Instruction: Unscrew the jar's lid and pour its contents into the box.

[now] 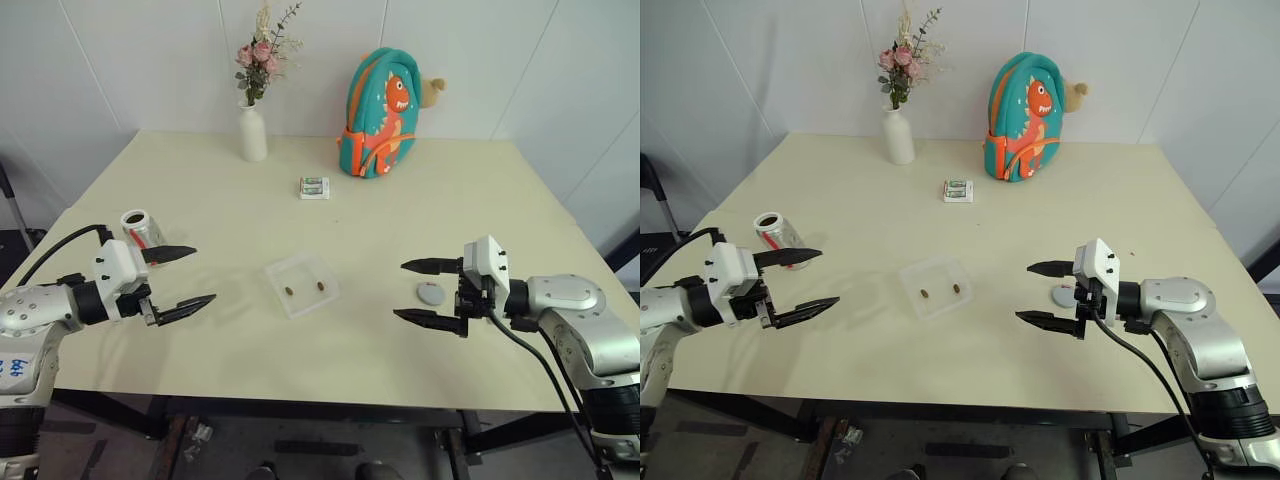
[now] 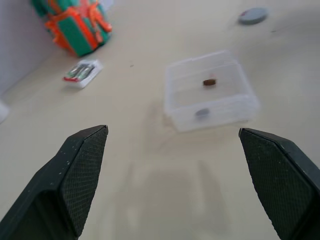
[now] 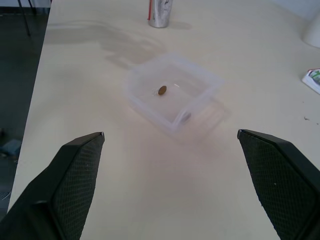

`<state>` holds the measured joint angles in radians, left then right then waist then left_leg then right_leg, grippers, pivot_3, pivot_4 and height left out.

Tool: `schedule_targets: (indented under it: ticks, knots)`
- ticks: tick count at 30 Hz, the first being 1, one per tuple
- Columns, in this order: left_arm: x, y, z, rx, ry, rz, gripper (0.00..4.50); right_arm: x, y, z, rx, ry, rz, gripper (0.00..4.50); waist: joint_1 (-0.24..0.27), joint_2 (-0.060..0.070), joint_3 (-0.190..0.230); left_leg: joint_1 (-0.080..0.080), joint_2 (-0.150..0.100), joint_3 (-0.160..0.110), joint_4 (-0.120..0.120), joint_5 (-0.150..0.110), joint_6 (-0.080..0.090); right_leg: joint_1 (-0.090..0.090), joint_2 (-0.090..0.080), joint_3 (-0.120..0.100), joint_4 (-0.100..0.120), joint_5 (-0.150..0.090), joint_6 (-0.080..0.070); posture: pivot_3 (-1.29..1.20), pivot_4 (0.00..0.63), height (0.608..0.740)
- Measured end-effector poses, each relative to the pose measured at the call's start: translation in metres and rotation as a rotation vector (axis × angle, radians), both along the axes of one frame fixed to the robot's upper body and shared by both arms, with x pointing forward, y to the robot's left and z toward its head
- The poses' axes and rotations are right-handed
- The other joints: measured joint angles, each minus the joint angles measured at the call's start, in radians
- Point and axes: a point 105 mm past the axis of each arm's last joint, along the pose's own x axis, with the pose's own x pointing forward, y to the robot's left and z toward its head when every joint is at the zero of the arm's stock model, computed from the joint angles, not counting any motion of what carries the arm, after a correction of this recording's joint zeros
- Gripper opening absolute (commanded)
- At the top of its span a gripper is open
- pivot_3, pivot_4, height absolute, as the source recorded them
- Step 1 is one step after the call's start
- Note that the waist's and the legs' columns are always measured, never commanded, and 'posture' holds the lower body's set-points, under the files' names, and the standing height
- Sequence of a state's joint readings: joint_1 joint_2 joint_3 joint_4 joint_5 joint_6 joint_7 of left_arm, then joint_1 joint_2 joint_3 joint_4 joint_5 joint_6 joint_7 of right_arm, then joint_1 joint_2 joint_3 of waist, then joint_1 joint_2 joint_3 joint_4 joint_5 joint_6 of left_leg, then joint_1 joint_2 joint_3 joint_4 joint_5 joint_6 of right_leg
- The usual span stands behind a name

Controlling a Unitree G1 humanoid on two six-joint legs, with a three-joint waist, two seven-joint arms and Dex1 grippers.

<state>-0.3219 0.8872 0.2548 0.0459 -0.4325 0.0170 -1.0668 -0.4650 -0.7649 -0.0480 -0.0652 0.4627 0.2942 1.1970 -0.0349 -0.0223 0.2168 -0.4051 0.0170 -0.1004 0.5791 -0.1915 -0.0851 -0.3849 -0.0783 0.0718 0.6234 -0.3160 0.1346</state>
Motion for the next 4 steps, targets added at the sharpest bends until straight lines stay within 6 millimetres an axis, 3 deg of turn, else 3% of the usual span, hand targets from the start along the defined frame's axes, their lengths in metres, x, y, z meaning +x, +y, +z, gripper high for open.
schedule_targets:
  ticks: [1,4]
  knots:
    - [0.0010,-0.0013,0.0012,-0.002,-0.005,-0.004,4.48,0.0001,-0.0005,-0.0002,-0.002,-0.003,0.002,4.50,0.000,0.000,0.000,-0.001,0.000,0.000,-0.001,0.000,0.000,-0.003,0.000,0.001,0.003,0.003,0.007,0.00,0.150,0.740]
    - [0.0054,-0.0056,0.0043,-0.022,-0.019,-0.007,4.48,0.0001,-0.0024,-0.0009,-0.009,-0.002,-0.001,4.50,0.001,0.000,0.000,-0.003,0.001,0.000,-0.003,-0.001,0.000,-0.008,0.001,0.001,0.006,0.001,0.007,0.00,0.150,0.740]
